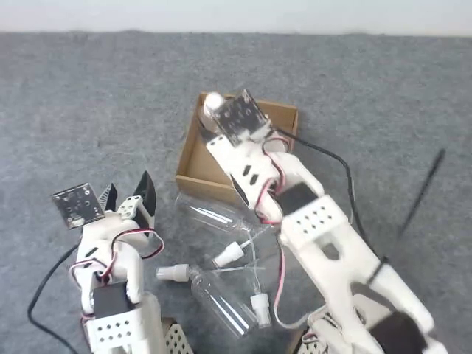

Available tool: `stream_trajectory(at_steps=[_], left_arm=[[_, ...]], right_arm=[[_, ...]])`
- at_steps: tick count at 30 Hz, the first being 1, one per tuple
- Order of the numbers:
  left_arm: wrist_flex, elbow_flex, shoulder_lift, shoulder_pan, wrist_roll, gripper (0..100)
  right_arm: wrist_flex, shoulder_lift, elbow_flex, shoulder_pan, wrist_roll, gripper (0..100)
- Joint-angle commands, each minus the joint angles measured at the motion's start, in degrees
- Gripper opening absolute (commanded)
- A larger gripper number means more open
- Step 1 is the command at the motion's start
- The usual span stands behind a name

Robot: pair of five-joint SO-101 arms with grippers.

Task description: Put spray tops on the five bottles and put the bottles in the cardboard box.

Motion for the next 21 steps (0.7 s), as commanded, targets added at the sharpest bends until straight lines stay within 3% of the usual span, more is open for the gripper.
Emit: stream_trajectory(at_steps=[1,13,21], left_arm=[[1.3,-0.7,-1.6,-0.3,-0.5,24],[1.8,-0.7,-1.6,-0.4,-0.6,24],[2.1,-0.7,-1.7,-0.4,-0.6,23]], right_arm=[[-2.2,5.6,-10.0,1.1,-3.9,0.6],[-2.2,22.9,-25.6,3.8,-12.0,0.6],[-2.2,32.5,-32.7,4.0,-12.3,0.6]])
